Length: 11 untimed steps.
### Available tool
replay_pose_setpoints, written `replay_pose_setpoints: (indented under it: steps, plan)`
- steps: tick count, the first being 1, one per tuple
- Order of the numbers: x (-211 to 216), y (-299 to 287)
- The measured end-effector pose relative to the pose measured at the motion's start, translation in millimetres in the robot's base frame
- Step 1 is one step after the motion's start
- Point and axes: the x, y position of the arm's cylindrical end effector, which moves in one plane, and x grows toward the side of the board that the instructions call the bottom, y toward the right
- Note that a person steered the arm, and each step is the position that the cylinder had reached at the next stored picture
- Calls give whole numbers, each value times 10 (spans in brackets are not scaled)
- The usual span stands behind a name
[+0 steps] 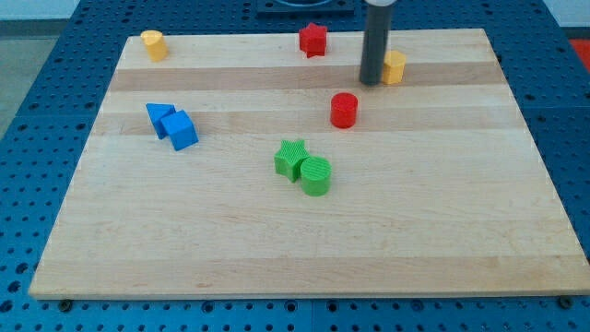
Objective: Move the yellow hexagon parallel to the right of the red star
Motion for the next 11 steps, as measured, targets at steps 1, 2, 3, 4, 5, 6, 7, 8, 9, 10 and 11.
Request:
replay_pose_setpoints:
  steps: [1, 2, 3, 4, 5, 6, 7, 8, 9, 10, 11]
  plan:
    - [-141, 367]
    - [-338, 696]
    - [-389, 839]
    - [-189, 890]
    - [-180, 1129]
    - [-316, 1328]
    - [-578, 1334]
    - [-547, 1334]
    - [-294, 1304]
    - [-321, 1166]
    - [-475, 1120]
